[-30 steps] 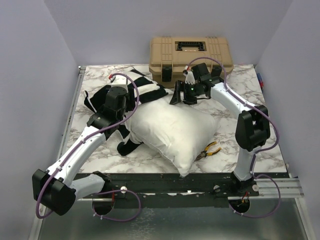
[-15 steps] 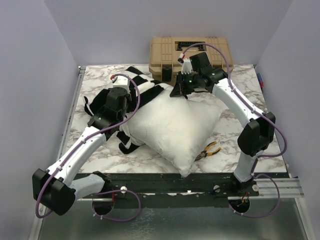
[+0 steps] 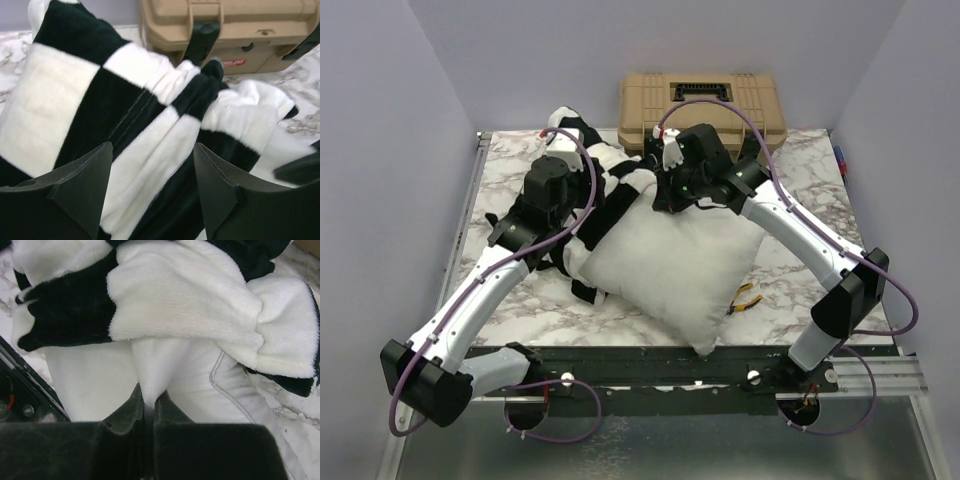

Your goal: Remove the pillowcase from the pillow

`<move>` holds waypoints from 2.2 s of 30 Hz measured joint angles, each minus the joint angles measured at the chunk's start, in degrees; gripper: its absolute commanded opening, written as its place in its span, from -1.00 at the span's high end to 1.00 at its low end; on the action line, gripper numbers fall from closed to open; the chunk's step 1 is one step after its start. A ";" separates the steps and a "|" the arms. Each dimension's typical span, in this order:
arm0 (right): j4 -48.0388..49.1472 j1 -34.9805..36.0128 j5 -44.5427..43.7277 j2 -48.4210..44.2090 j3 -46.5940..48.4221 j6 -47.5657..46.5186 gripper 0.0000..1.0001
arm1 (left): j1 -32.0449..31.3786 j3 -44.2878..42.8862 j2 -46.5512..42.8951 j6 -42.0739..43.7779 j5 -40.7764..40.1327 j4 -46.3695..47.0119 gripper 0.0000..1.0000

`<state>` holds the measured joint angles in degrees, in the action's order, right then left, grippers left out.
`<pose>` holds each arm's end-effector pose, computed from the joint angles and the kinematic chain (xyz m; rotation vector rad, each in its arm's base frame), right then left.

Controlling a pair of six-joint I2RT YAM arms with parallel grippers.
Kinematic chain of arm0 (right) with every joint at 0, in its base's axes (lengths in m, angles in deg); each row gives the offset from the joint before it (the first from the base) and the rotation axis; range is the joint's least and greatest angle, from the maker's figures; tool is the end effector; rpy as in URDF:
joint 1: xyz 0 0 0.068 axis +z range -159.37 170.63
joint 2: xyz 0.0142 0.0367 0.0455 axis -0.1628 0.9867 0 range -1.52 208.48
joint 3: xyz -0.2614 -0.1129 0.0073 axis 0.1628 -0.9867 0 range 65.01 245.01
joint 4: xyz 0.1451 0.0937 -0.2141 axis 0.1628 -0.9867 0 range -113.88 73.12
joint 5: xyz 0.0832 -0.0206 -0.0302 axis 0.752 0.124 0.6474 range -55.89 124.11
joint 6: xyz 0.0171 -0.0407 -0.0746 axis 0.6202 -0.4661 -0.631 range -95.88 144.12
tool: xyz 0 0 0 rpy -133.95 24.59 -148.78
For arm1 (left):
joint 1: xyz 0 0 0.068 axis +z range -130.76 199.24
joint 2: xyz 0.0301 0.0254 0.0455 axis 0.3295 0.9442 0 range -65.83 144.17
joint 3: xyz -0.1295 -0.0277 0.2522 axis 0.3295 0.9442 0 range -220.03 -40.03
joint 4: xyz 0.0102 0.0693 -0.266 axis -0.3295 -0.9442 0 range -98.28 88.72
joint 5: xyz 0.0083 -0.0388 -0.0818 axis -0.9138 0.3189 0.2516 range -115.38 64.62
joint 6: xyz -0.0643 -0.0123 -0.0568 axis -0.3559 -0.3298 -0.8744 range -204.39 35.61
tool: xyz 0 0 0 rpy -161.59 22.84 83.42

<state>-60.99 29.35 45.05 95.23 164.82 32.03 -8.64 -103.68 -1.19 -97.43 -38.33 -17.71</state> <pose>0.3192 0.2747 0.3638 -0.7241 2.2413 0.6309 0.2767 -0.1270 0.3743 0.0869 1.8744 -0.2812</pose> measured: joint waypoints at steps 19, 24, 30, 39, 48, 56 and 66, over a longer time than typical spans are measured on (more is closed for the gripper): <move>5.46 5.92 -10.05 -6.45 -12.76 0.70 0.99 | 0.00 -9.09 20.33 0.48 21.79 -0.39 -0.15; 5.38 6.82 -10.84 -6.45 -12.81 1.20 0.99 | 0.02 -8.90 20.90 2.05 21.84 -0.42 0.59; 6.03 7.23 -14.19 -7.15 -14.53 2.56 0.99 | 0.81 -7.41 20.63 2.08 15.23 -0.28 1.00; 10.88 8.83 -23.78 -17.05 -22.32 7.30 0.99 | 3.21 -5.03 14.64 -0.02 5.16 0.00 1.00; 12.63 8.94 -36.63 -26.32 -28.50 12.22 0.99 | 5.79 -3.67 12.66 -2.14 -4.11 -1.53 1.00; 13.44 8.79 -43.23 -31.78 -30.86 17.27 0.99 | 8.83 -3.63 12.09 -4.70 -4.87 -1.60 1.00; 14.67 6.54 -44.61 -31.45 -32.92 22.12 0.99 | 20.20 -6.78 17.99 -9.25 13.99 -2.62 0.99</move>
<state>-46.33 35.89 0.44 63.78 131.90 54.14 11.55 -110.46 16.80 -106.67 -24.34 -20.33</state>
